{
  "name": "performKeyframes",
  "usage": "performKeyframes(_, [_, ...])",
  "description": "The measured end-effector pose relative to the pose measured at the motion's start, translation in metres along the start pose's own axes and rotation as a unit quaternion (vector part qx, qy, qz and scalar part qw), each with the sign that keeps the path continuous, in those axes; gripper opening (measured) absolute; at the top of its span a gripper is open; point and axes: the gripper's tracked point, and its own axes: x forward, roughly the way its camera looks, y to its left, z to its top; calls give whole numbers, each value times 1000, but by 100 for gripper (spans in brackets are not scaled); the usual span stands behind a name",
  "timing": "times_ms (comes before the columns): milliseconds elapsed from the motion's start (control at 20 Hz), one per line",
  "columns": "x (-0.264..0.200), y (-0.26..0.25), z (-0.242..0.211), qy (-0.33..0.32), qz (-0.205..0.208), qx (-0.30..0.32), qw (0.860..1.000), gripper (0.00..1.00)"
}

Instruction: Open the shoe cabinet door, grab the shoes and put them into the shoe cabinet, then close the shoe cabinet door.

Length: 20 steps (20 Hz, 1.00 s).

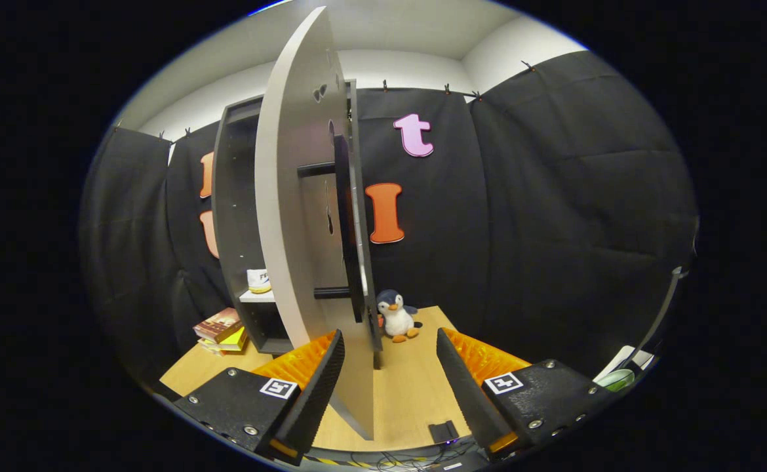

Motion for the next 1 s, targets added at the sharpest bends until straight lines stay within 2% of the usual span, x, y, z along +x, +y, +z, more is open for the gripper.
performKeyframes(350, [6, 40, 3, -1, 34, -3, 999, 88])
performKeyframes(600, [19, 89, -1, 3, 73, -3, 997, 88])
performKeyframes(1000, [65, 173, -4, 10, 131, 6, 991, 89])
